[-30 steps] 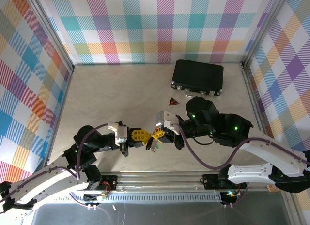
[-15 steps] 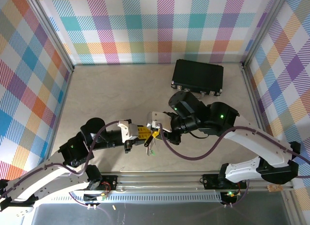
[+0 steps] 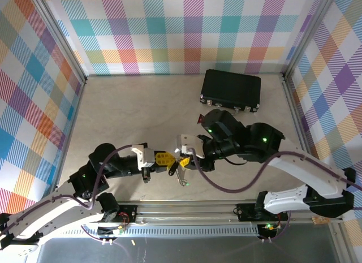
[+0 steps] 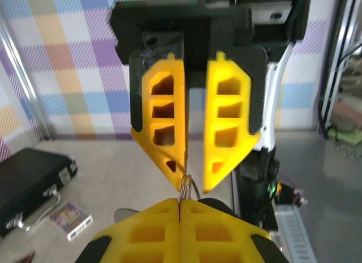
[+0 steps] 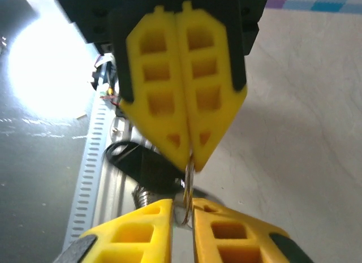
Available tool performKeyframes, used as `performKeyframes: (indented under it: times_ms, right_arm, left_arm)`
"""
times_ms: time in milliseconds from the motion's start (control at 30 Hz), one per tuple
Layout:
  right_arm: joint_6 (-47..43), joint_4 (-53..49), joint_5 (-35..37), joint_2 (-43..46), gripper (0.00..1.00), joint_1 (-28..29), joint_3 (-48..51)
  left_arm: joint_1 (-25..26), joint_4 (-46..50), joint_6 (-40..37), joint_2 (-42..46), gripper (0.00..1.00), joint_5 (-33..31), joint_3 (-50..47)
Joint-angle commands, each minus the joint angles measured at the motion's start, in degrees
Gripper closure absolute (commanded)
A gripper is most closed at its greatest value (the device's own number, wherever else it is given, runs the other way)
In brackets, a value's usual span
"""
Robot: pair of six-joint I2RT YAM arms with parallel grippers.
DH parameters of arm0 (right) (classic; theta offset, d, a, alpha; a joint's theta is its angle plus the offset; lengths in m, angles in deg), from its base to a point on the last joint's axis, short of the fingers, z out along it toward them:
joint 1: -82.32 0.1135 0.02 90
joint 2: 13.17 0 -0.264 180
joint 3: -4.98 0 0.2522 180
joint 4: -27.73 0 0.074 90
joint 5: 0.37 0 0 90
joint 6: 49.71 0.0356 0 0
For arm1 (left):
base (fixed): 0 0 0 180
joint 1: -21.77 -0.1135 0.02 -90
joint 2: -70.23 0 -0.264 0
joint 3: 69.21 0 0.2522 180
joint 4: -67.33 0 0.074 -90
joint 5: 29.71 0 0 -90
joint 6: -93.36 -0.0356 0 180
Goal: Put the keys on the keyring
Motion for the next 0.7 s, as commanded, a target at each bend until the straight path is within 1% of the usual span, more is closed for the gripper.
performKeyframes:
  times_ms: [0, 67, 100, 233, 333, 500, 667]
  right_arm:
    - [2.54, 5.67, -4.62, 3.50, 0.78, 0.51, 2.27]
    - [2.95, 6.60, -5.59, 3.96, 0.76, 0.47, 2.70]
    - [3.09, 6.82, -5.89, 4.00, 0.74, 0.47, 2.63]
    - [4.20, 8.37, -6.25, 5.18, 0.56, 0.47, 2.82]
    - [5.85, 11.53, -7.19, 6.90, 0.51, 0.47, 3.98]
    - [7.13, 13.19, -7.57, 6.38, 0.53, 0.45, 4.53]
    - [7.93, 14.27, -8.58, 6.04, 0.58, 0.44, 5.31]
  left_arm:
    - [0.41, -12.42, 5.14, 2.01, 1.00, 4.06, -1.56]
    - [0.41, -13.97, 5.77, 2.20, 1.00, 5.00, -2.24]
    - [0.41, -14.45, 6.01, 2.14, 1.00, 5.27, -2.52]
    - [0.42, -16.55, 6.43, 2.49, 1.00, 5.87, -3.85]
    - [0.41, -18.39, 6.73, 2.62, 1.00, 6.20, -4.65]
    - [0.41, -20.18, 7.05, 2.03, 1.00, 7.04, -5.23]
    - [0.41, -21.30, 7.54, 2.21, 1.00, 7.42, -5.87]
